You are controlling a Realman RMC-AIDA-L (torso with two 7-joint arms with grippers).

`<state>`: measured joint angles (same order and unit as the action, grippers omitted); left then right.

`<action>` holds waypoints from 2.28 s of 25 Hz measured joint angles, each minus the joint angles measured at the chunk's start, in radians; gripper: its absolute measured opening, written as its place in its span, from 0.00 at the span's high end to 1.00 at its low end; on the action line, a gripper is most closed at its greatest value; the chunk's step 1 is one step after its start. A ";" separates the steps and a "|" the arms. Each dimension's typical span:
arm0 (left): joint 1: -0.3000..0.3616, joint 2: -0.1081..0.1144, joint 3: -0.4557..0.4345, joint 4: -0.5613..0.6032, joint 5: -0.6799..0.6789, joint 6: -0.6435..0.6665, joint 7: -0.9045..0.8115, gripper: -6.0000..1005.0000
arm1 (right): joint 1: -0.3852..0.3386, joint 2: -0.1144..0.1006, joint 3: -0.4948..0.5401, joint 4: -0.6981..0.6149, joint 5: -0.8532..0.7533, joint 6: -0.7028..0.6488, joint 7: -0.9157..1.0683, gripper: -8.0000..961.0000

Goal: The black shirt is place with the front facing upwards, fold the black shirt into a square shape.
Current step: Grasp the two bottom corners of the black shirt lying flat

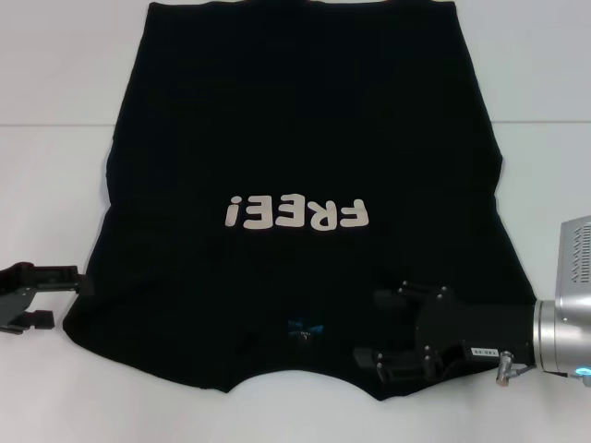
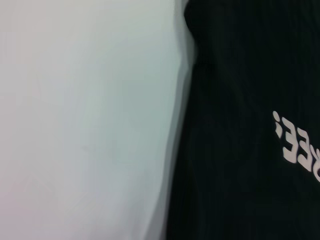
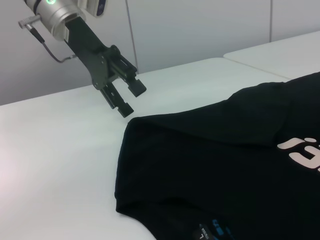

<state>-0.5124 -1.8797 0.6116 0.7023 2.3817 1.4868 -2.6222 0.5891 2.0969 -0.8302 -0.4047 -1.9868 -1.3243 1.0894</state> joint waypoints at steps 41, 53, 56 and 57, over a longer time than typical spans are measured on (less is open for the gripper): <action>-0.046 -0.033 0.039 -0.047 0.052 -0.091 0.012 0.30 | -0.007 -0.001 0.000 0.008 0.002 -0.006 0.021 0.03; -0.042 -0.035 0.047 -0.044 0.054 -0.098 0.016 0.86 | -0.012 -0.004 0.009 0.004 0.003 -0.022 0.043 0.03; -0.042 -0.035 0.046 -0.044 0.054 -0.097 0.024 0.94 | -0.015 -0.005 0.010 -0.007 0.004 -0.022 0.070 0.03; -0.041 -0.035 0.044 -0.044 0.054 -0.095 0.027 0.94 | -0.017 -0.006 0.010 -0.018 0.004 -0.022 0.097 0.03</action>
<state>-0.5538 -1.9143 0.6559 0.6581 2.4360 1.3913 -2.5948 0.5721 2.0906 -0.8200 -0.4227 -1.9827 -1.3467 1.1867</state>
